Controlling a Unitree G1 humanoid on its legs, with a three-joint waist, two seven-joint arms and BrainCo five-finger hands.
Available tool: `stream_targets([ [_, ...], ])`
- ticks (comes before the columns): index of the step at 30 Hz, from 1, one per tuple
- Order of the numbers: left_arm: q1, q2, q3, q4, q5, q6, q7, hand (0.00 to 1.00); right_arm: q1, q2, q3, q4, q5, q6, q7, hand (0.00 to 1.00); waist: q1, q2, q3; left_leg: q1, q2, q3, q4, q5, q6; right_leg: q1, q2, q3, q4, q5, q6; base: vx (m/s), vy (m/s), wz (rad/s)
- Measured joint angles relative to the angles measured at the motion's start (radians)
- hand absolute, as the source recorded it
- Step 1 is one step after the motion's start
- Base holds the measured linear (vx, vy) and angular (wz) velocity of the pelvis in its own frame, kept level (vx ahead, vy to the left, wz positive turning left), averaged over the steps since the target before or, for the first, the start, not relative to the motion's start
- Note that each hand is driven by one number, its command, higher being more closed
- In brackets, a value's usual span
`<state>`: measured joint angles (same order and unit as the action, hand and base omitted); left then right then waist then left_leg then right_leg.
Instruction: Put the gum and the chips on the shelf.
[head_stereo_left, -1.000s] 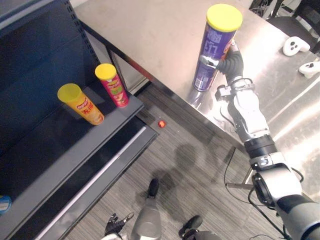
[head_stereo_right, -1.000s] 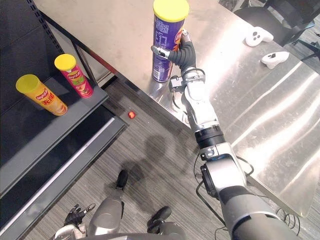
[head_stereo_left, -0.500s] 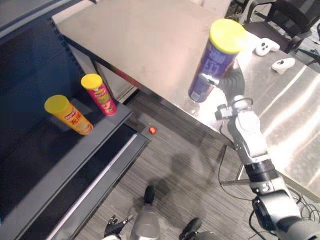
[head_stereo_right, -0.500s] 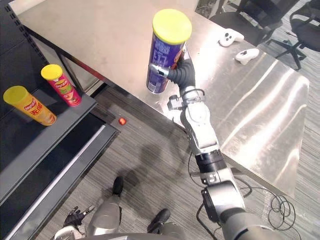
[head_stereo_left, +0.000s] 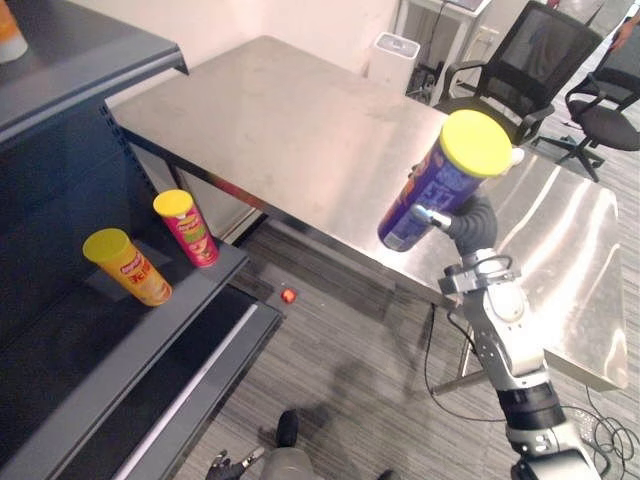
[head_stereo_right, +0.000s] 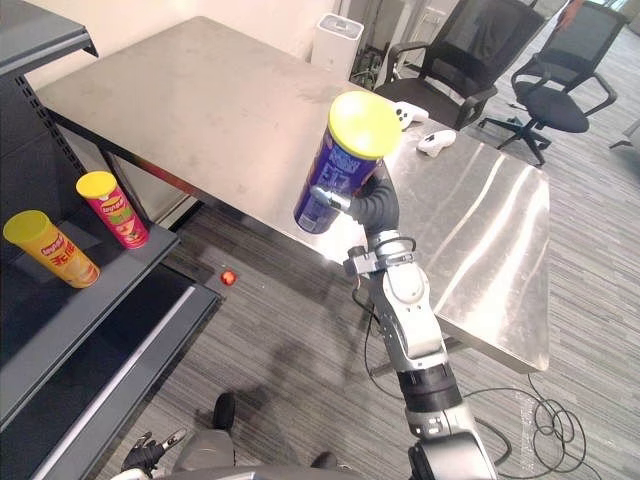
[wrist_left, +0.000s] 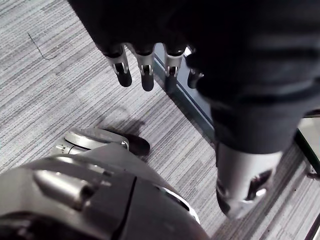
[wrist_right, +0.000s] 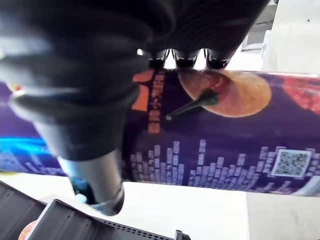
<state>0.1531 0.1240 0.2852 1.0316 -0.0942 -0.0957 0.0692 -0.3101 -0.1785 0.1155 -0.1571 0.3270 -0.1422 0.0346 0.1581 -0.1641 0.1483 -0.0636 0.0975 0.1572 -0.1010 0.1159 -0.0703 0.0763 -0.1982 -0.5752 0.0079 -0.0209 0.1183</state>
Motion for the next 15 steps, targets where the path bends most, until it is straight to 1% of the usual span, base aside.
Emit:
stream_targets([
  [2, 0.009, 0.000, 0.007, 0.006, 0.005, 0.001, 0.000, 0.00, 0.025, 0.000, 0.005, -0.015, 0.005, 0.000, 0.009, 1.00, -0.018, 0.001, -0.013, 0.001, 0.001, 0.001, 0.000, 0.000, 0.000, 0.001, 0.003, 0.002, -0.002, 0.000, 0.000, -0.02, -0.006, -0.04],
  [7, 0.010, 0.000, 0.017, 0.023, 0.032, 0.011, 0.000, 0.00, 0.129, 0.000, 0.008, -0.048, 0.005, -0.001, 0.021, 1.00, -0.021, 0.006, -0.035, 0.018, 0.003, 0.023, 0.001, -0.003, -0.003, 0.003, 0.004, 0.025, -0.004, 0.000, 0.000, 0.01, -0.004, -0.14],
  [11, 0.020, -0.001, 0.019, 0.035, 0.037, 0.011, 0.000, 0.00, 0.212, 0.000, 0.013, -0.069, 0.004, 0.000, 0.044, 1.00, -0.046, 0.017, -0.046, 0.036, 0.003, 0.031, 0.002, -0.003, -0.003, 0.016, 0.005, 0.034, -0.005, 0.000, 0.000, 0.02, -0.007, -0.06],
  [15, 0.026, -0.004, 0.019, 0.037, 0.040, 0.011, 0.000, 0.00, 0.279, 0.001, 0.012, -0.076, 0.003, 0.000, 0.062, 1.00, -0.052, 0.024, -0.060, 0.048, 0.008, 0.050, 0.002, -0.008, -0.007, 0.015, 0.008, 0.053, -0.005, 0.000, 0.000, 0.01, -0.010, -0.13],
])
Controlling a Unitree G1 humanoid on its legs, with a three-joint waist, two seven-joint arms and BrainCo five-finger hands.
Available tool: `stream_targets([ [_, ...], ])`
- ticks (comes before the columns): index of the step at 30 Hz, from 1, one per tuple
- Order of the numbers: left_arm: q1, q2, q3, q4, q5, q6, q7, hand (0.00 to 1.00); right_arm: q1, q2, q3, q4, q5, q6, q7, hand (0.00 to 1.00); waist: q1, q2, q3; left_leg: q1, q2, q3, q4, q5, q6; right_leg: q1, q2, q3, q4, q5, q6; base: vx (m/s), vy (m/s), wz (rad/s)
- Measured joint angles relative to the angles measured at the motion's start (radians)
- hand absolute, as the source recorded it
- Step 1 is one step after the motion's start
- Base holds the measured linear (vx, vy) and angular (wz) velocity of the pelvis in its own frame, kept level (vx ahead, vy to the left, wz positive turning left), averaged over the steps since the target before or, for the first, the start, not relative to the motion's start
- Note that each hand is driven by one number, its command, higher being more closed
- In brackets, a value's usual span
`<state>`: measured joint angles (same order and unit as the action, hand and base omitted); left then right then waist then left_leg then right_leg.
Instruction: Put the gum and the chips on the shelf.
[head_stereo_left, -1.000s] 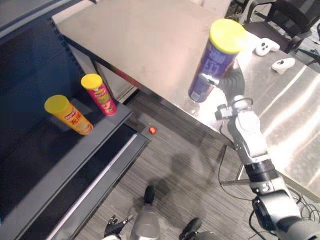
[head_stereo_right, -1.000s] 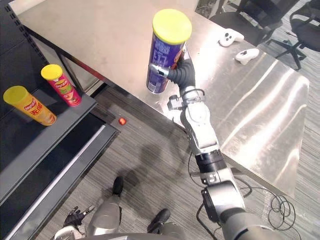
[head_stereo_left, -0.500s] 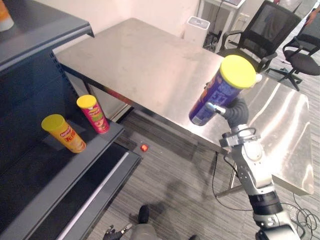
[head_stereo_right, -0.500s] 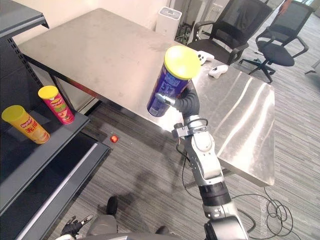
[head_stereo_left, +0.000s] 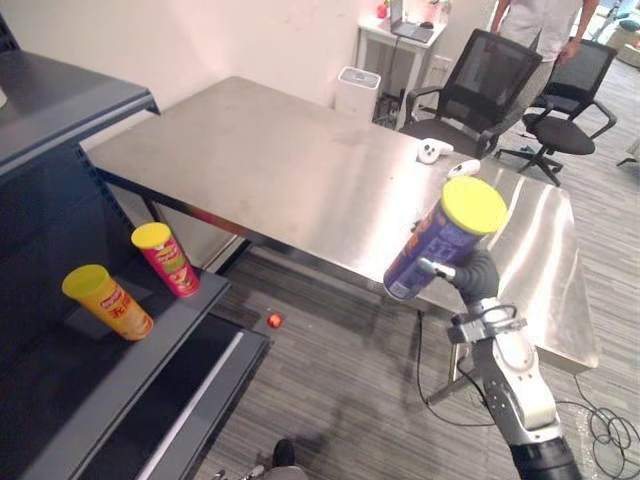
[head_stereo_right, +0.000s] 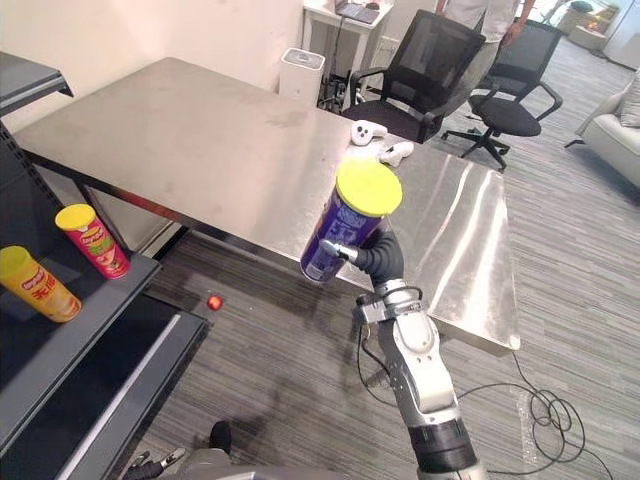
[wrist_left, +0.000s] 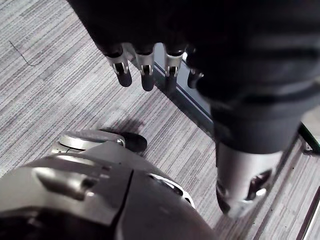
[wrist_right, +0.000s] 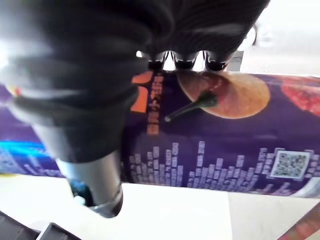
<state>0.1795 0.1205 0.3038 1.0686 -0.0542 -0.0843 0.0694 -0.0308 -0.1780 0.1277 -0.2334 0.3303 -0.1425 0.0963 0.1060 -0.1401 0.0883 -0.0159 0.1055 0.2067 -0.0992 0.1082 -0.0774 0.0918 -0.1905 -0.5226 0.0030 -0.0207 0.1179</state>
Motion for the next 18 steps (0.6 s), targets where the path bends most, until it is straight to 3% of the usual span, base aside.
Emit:
stream_targets([
  [3, 0.011, -0.001, 0.000, 0.007, 0.007, 0.000, 0.000, 0.00, 0.049, 0.001, 0.001, -0.001, -0.001, 0.000, 0.014, 1.00, -0.020, 0.007, -0.010, 0.006, 0.003, 0.008, 0.001, 0.000, 0.000, 0.000, 0.002, 0.010, 0.000, 0.000, 0.000, 0.01, -0.010, -0.09],
  [18, 0.028, -0.018, 0.010, 0.029, 0.035, 0.000, 0.003, 0.00, 0.168, 0.038, -0.006, -0.015, -0.019, 0.001, 0.016, 1.00, -0.042, 0.053, -0.030, 0.059, 0.028, 0.054, -0.001, -0.015, -0.018, 0.014, 0.015, 0.057, 0.016, -0.008, -0.011, 0.00, -0.012, -0.10],
])
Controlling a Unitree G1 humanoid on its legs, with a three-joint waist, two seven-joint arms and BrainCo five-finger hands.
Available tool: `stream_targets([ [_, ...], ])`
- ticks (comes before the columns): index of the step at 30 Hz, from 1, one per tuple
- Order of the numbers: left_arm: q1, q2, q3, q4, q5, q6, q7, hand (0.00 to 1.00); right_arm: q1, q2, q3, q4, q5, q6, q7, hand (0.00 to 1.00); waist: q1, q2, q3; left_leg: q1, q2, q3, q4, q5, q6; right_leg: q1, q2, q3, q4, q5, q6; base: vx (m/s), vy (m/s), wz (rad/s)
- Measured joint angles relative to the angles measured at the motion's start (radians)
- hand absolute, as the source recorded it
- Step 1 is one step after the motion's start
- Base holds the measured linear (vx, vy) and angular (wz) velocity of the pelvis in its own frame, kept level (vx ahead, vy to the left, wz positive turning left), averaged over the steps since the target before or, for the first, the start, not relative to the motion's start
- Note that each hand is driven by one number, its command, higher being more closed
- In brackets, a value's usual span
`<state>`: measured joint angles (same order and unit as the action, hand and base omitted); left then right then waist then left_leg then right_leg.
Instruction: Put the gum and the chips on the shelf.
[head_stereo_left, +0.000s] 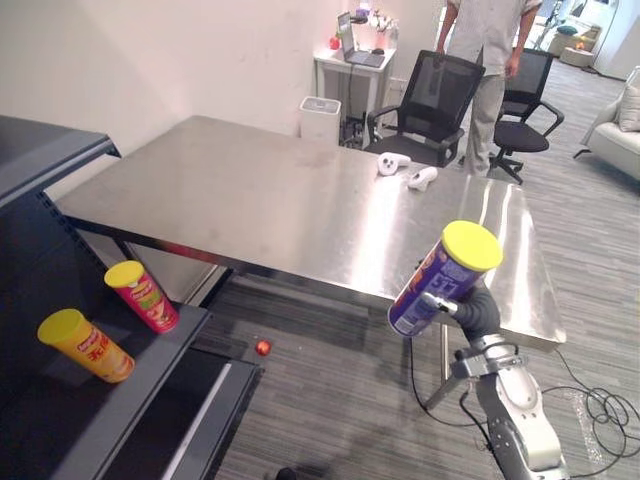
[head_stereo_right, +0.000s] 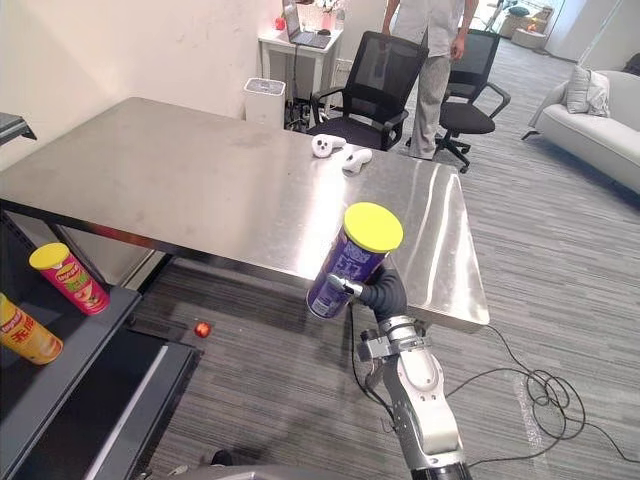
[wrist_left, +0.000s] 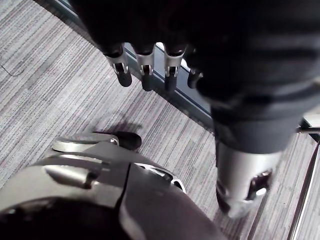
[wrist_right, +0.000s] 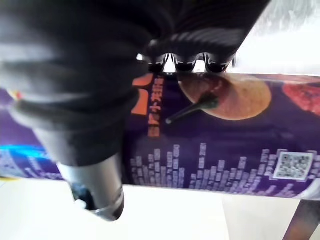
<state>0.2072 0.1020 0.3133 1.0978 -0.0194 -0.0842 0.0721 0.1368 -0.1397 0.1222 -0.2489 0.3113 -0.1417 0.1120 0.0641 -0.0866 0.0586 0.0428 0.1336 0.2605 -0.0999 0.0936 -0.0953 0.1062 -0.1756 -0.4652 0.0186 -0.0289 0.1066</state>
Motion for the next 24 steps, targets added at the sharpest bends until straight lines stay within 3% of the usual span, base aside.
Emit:
stream_targets([
  [3, 0.000, 0.000, 0.002, 0.009, 0.000, 0.000, 0.001, 0.00, 0.008, 0.000, 0.005, 0.002, 0.000, 0.000, -0.001, 1.00, 0.001, 0.007, 0.005, -0.003, 0.001, -0.026, 0.003, 0.002, -0.001, -0.001, -0.004, -0.023, 0.041, -0.020, -0.004, 0.01, -0.027, 0.25],
  [6, -0.003, 0.000, 0.011, 0.007, -0.002, 0.000, 0.004, 0.00, -0.005, 0.000, 0.023, 0.022, 0.001, -0.001, -0.006, 1.00, 0.023, 0.008, 0.010, -0.065, 0.010, -0.092, 0.049, 0.001, -0.008, -0.011, 0.001, -0.083, 0.070, -0.046, -0.014, -0.03, -0.064, 0.61],
  [10, -0.017, -0.030, 0.044, -0.007, -0.017, 0.001, 0.014, 0.00, -0.094, -0.001, 0.053, 0.038, 0.001, -0.001, -0.036, 1.00, 0.031, 0.056, 0.066, -0.174, 0.027, -0.195, 0.080, 0.031, -0.033, -0.067, 0.011, -0.187, 0.165, -0.104, -0.038, -0.09, -0.061, 0.72],
  [11, -0.006, -0.043, 0.046, -0.015, -0.019, 0.001, 0.024, 0.00, -0.109, -0.004, 0.052, 0.037, 0.001, -0.002, -0.044, 1.00, 0.036, 0.083, 0.078, -0.201, 0.042, -0.184, 0.073, 0.015, -0.020, -0.083, 0.015, -0.217, 0.200, -0.116, -0.055, -0.12, -0.101, 0.70],
  [12, -0.005, -0.050, 0.043, -0.015, -0.020, 0.002, 0.030, 0.00, -0.111, -0.006, 0.050, 0.037, 0.001, -0.002, -0.048, 1.00, 0.036, 0.089, 0.078, -0.210, 0.051, -0.156, 0.066, -0.009, -0.005, -0.085, 0.019, -0.237, 0.193, -0.117, -0.058, -0.10, -0.138, 0.89],
  [13, -0.020, -0.043, 0.042, -0.009, -0.021, 0.002, 0.038, 0.00, -0.112, -0.004, 0.038, 0.041, 0.000, -0.002, -0.060, 1.00, 0.035, 0.063, 0.079, -0.236, 0.059, -0.053, 0.088, -0.095, 0.067, -0.086, 0.001, -0.285, 0.143, -0.110, -0.073, -0.07, -0.074, 0.81],
  [14, -0.027, -0.040, 0.051, -0.011, -0.022, 0.001, 0.040, 0.00, -0.119, -0.002, 0.029, 0.045, -0.001, -0.003, -0.066, 1.00, 0.036, 0.056, 0.084, -0.255, 0.063, 0.014, 0.133, -0.095, 0.108, -0.090, -0.016, -0.309, 0.143, -0.113, -0.083, -0.08, -0.073, 0.97],
  [15, -0.025, -0.044, 0.059, -0.011, -0.045, 0.002, 0.042, 0.00, -0.139, -0.004, 0.008, 0.063, -0.003, -0.002, -0.081, 1.00, 0.042, 0.058, 0.087, -0.281, 0.075, 0.160, 0.337, -0.055, 0.172, -0.114, -0.058, -0.336, 0.177, -0.121, -0.094, -0.05, -0.008, 0.54],
  [16, -0.017, -0.053, 0.063, -0.011, -0.046, 0.002, 0.042, 0.00, -0.141, -0.008, -0.003, 0.062, -0.006, -0.003, -0.083, 1.00, 0.047, 0.074, 0.082, -0.274, 0.090, 0.208, 0.411, -0.047, 0.187, -0.120, -0.061, -0.340, 0.195, -0.121, -0.094, -0.02, -0.065, 0.86],
  [17, -0.010, -0.069, 0.059, -0.024, -0.048, 0.003, 0.044, 0.00, -0.147, -0.018, -0.022, 0.064, -0.007, -0.010, -0.089, 1.00, 0.034, 0.111, 0.079, -0.277, 0.089, 0.266, 0.395, -0.029, 0.178, -0.120, -0.056, -0.365, 0.224, -0.126, -0.093, -0.07, -0.046, 1.12],
  [18, -0.014, -0.074, 0.041, -0.046, -0.048, 0.000, 0.044, 0.00, -0.149, -0.016, -0.048, 0.074, -0.009, -0.010, -0.101, 1.00, 0.018, 0.106, 0.079, -0.268, 0.045, 0.280, 0.276, 0.074, 0.216, -0.133, -0.074, -0.395, 0.224, -0.121, -0.102, -0.07, -0.046, 1.29],
  [19, -0.018, -0.067, 0.049, -0.048, -0.047, -0.001, 0.045, 0.00, -0.145, -0.014, -0.059, 0.074, -0.010, -0.010, -0.105, 1.00, 0.015, 0.096, 0.073, -0.243, 0.011, 0.274, 0.172, 0.144, 0.194, -0.128, -0.065, -0.406, 0.158, -0.107, -0.109, -0.17, -0.013, 1.09],
  [20, -0.039, -0.065, 0.069, -0.038, -0.046, 0.007, 0.047, 0.00, -0.154, -0.002, -0.068, 0.075, -0.016, -0.012, -0.104, 1.00, 0.021, 0.100, 0.078, -0.232, 0.046, 0.344, 0.275, 0.005, 0.188, -0.111, -0.047, -0.456, 0.114, -0.088, -0.108, -0.11, -0.036, 0.64],
  [21, -0.039, -0.064, 0.070, -0.037, -0.046, 0.008, 0.047, 0.00, -0.151, 0.001, -0.068, 0.076, -0.019, -0.012, -0.106, 1.00, 0.019, 0.097, 0.077, -0.224, 0.068, 0.374, 0.361, -0.059, 0.182, -0.104, -0.047, -0.472, 0.115, -0.090, -0.111, -0.14, -0.069, 0.81],
  [22, -0.035, -0.073, 0.074, -0.037, -0.044, 0.007, 0.046, 0.00, -0.136, 0.001, -0.069, 0.075, -0.019, -0.013, -0.106, 1.00, 0.010, 0.090, 0.082, -0.180, 0.088, 0.396, 0.435, -0.120, 0.133, -0.085, -0.047, -0.504, 0.116, -0.090, -0.112, -0.09, -0.050, 0.91],
  [23, -0.031, -0.076, 0.077, -0.033, -0.043, 0.007, 0.046, 0.00, -0.123, -0.003, -0.077, 0.075, -0.022, -0.013, -0.105, 1.00, -0.002, 0.097, 0.079, -0.134, 0.088, 0.387, 0.418, -0.144, 0.090, -0.067, -0.044, -0.543, 0.114, -0.090, -0.112, -0.11, -0.005, 0.96],
  [24, -0.030, -0.079, 0.077, -0.031, -0.043, 0.007, 0.045, 0.00, -0.120, -0.003, -0.084, 0.074, -0.024, -0.013, -0.106, 1.00, -0.007, 0.111, 0.069, -0.122, 0.085, 0.378, 0.401, -0.152, 0.075, -0.065, -0.041, -0.560, 0.113, -0.089, -0.111, -0.15, 0.075, 0.87],
])
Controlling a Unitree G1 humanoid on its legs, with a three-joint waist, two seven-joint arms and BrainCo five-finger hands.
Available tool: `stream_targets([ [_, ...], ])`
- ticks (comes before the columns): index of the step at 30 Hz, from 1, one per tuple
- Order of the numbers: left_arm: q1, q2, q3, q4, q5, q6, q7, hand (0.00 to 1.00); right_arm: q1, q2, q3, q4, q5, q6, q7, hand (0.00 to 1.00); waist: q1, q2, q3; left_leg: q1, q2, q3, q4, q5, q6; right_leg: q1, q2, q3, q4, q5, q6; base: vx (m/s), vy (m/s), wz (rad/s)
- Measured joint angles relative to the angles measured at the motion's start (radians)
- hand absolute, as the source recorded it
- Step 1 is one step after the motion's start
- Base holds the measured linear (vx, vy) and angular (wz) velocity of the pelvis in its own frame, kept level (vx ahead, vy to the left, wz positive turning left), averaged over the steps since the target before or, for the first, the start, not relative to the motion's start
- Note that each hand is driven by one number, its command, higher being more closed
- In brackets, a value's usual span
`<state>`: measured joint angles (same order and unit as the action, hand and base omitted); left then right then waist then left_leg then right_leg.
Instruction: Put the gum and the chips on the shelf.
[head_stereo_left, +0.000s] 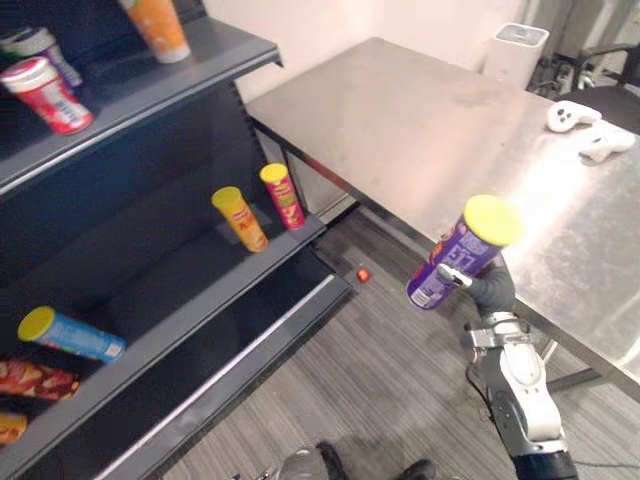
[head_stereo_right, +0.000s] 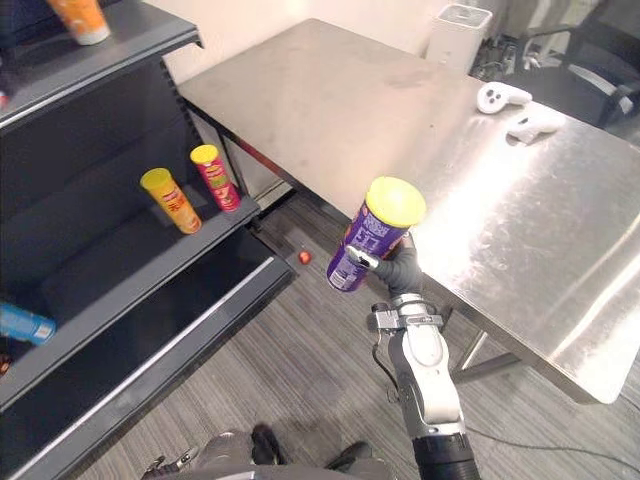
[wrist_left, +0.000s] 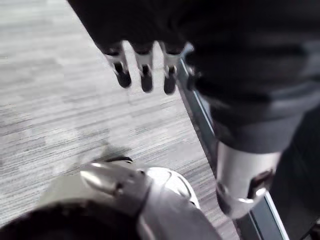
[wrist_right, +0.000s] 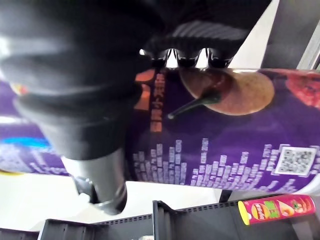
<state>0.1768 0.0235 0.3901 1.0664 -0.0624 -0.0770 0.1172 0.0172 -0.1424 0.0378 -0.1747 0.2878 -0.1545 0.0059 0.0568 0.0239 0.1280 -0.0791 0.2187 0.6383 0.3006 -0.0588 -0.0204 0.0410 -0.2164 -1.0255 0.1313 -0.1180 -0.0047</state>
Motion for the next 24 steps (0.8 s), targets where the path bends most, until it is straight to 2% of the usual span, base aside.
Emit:
stream_targets([
  [1, -0.002, -0.007, 0.000, 0.002, 0.004, 0.000, -0.001, 0.00, 0.006, -0.001, -0.013, -0.006, -0.003, -0.001, 0.001, 1.00, -0.007, 0.009, -0.004, 0.009, -0.009, -0.024, -0.056, -0.013, -0.020, -0.002, 0.010, -0.030, -0.008, 0.009, 0.001, -0.17, 0.132, 0.63],
  [2, -0.002, -0.012, 0.000, 0.003, 0.006, -0.001, -0.001, 0.00, 0.009, 0.001, -0.013, -0.006, -0.004, -0.001, 0.001, 1.00, -0.006, 0.025, -0.010, 0.015, -0.022, -0.021, -0.113, -0.013, -0.022, -0.005, 0.012, -0.048, -0.010, 0.019, 0.005, -0.17, 0.147, 0.59],
  [4, -0.003, -0.013, 0.000, 0.009, 0.008, -0.001, -0.001, 0.00, 0.026, 0.006, -0.016, -0.005, -0.004, 0.000, 0.004, 1.00, -0.012, 0.033, -0.019, 0.032, -0.057, -0.023, -0.236, 0.001, -0.017, -0.014, 0.023, -0.078, -0.029, 0.042, 0.011, -0.15, 0.170, 0.49],
  [5, -0.003, -0.006, 0.001, 0.007, 0.010, -0.002, -0.002, 0.00, 0.029, 0.015, -0.011, -0.007, -0.005, 0.002, 0.008, 1.00, -0.012, 0.017, -0.017, 0.031, -0.082, -0.029, -0.288, 0.032, -0.005, -0.022, 0.021, -0.095, -0.051, 0.066, 0.012, -0.14, 0.157, 0.41],
  [6, -0.004, -0.002, 0.000, 0.009, 0.011, 0.000, -0.002, 0.00, 0.029, 0.019, -0.011, -0.007, -0.006, 0.002, 0.011, 1.00, -0.012, 0.013, -0.017, 0.031, -0.094, -0.039, -0.307, 0.046, 0.002, -0.023, 0.021, -0.104, -0.061, 0.078, 0.013, -0.13, 0.123, 0.47],
  [8, -0.006, -0.001, -0.003, 0.008, 0.032, -0.001, -0.002, 0.00, 0.032, 0.027, -0.023, -0.006, -0.015, 0.002, 0.010, 1.00, -0.017, 0.013, -0.017, 0.035, -0.135, -0.081, -0.366, 0.078, 0.031, -0.010, 0.007, -0.146, -0.070, 0.107, 0.022, -0.14, 0.109, 0.58],
  [10, -0.004, -0.001, -0.001, 0.011, 0.038, -0.001, -0.001, 0.00, 0.032, 0.028, -0.023, -0.006, -0.016, 0.002, 0.008, 1.00, -0.010, 0.012, -0.017, 0.045, -0.146, -0.088, -0.377, 0.082, 0.037, -0.001, -0.003, -0.152, -0.067, 0.115, 0.025, -0.08, 0.063, 0.24],
  [12, -0.001, 0.001, -0.001, 0.020, 0.038, -0.001, -0.001, 0.00, 0.034, 0.029, -0.023, -0.005, -0.016, 0.002, 0.007, 1.00, -0.006, 0.009, -0.015, 0.064, -0.163, -0.103, -0.386, 0.083, 0.042, 0.020, -0.027, -0.165, -0.041, 0.117, 0.028, -0.05, 0.049, 0.20],
  [17, 0.000, 0.015, 0.001, 0.033, 0.040, -0.002, -0.004, 0.00, 0.031, 0.028, -0.023, -0.003, -0.052, 0.008, 0.011, 1.00, 0.011, -0.017, -0.002, 0.072, -0.178, -0.130, -0.374, 0.069, 0.069, 0.026, -0.097, -0.170, 0.074, 0.107, 0.015, -0.02, 0.063, 0.17],
  [19, 0.008, 0.023, 0.001, 0.041, 0.041, -0.002, -0.004, 0.00, 0.029, 0.028, -0.022, 0.007, -0.054, 0.012, 0.010, 1.00, 0.021, -0.026, 0.012, 0.089, -0.180, -0.147, -0.367, 0.046, 0.074, 0.035, -0.155, -0.153, 0.191, 0.107, 0.014, -0.02, 0.106, 0.20],
  [20, 0.012, 0.029, 0.000, 0.040, 0.041, -0.002, -0.004, 0.00, 0.030, 0.028, -0.023, 0.009, -0.056, 0.012, 0.008, 1.00, 0.023, -0.034, 0.018, 0.100, -0.188, -0.166, -0.368, 0.035, 0.086, 0.030, -0.197, -0.096, 0.278, 0.110, 0.010, -0.01, 0.114, 0.52],
  [21, 0.013, 0.035, -0.003, 0.039, 0.041, -0.002, -0.004, 0.00, 0.030, 0.026, -0.028, 0.009, -0.067, 0.012, 0.007, 1.00, 0.021, -0.041, 0.021, 0.101, -0.192, -0.202, -0.366, 0.034, 0.089, -0.007, -0.221, 0.032, 0.356, 0.137, -0.035, 0.04, 0.091, 0.61],
  [22, 0.014, 0.039, -0.011, 0.036, 0.038, -0.003, -0.004, 0.00, 0.029, 0.025, -0.032, 0.009, -0.075, 0.012, 0.008, 1.00, 0.017, -0.039, 0.021, 0.100, -0.192, -0.226, -0.364, 0.037, 0.090, -0.057, -0.218, 0.145, 0.402, 0.146, -0.074, 0.09, 0.075, 0.86],
  [23, 0.013, 0.047, -0.024, 0.028, 0.036, -0.006, -0.004, 0.00, 0.031, 0.025, -0.040, 0.010, -0.084, 0.012, 0.011, 1.00, 0.007, -0.033, 0.025, 0.084, -0.179, -0.285, -0.358, 0.054, 0.093, -0.131, -0.127, 0.417, 0.400, 0.070, -0.033, 0.08, 0.043, 0.89],
  [24, 0.012, 0.056, -0.031, 0.027, 0.036, -0.008, -0.004, 0.00, 0.038, 0.025, -0.045, 0.008, -0.088, 0.012, 0.014, 1.00, -0.004, -0.033, 0.026, 0.074, -0.173, -0.325, -0.357, 0.054, 0.096, -0.151, -0.064, 0.547, 0.374, 0.037, -0.014, 0.10, 0.028, 1.44],
])
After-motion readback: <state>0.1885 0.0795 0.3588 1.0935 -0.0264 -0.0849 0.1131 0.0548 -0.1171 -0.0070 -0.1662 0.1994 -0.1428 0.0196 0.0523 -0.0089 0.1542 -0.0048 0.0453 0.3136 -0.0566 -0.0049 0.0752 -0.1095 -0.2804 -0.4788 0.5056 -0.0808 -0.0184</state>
